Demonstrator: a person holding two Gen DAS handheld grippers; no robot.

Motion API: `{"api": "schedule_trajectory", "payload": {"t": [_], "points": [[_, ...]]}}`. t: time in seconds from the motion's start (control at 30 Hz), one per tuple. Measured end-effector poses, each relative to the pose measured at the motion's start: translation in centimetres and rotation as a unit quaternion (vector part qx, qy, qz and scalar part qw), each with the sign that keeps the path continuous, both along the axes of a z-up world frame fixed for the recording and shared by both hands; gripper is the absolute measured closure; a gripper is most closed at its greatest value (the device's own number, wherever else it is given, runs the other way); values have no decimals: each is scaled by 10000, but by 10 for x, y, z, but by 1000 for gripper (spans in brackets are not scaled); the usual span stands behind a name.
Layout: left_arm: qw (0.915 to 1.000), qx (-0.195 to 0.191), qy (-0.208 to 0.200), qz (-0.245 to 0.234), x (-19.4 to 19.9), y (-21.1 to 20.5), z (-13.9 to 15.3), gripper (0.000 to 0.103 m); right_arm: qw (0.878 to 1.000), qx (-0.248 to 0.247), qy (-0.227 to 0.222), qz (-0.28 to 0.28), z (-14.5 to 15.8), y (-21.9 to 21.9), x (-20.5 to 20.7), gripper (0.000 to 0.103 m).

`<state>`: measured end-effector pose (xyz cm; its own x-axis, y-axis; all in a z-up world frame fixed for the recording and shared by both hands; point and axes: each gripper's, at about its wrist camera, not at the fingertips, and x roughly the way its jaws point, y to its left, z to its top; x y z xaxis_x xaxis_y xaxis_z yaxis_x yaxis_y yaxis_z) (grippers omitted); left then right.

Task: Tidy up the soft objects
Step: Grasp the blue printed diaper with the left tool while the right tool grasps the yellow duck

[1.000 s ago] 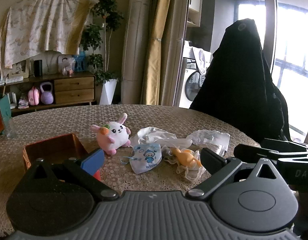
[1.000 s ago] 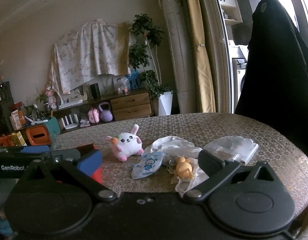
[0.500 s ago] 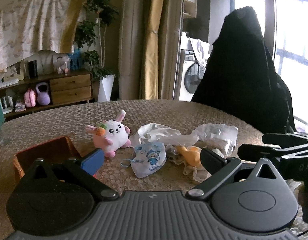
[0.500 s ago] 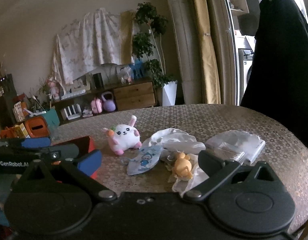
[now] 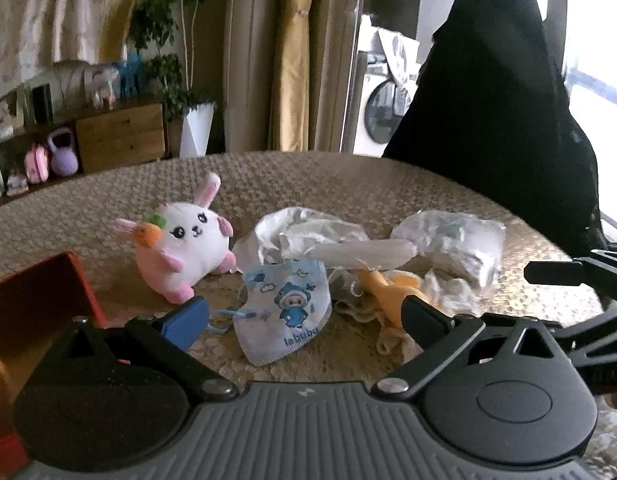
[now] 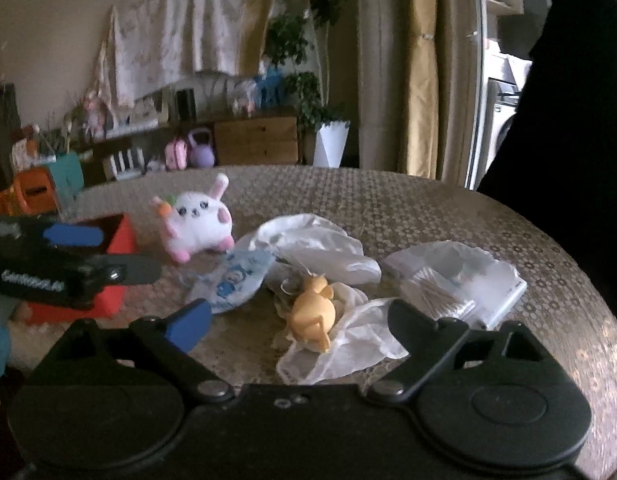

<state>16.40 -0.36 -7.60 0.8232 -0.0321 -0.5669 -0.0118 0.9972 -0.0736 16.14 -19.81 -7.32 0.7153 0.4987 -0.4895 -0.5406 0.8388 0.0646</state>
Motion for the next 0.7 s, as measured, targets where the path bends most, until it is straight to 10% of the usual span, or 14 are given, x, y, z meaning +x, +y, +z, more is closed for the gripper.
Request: {"api": "schedule_trajectory", "payload": {"t": [0.7], "points": [[9948,-52,1018,34,100,12,-68,1,9946,-841,291,525,-44,45,67,40]]}}
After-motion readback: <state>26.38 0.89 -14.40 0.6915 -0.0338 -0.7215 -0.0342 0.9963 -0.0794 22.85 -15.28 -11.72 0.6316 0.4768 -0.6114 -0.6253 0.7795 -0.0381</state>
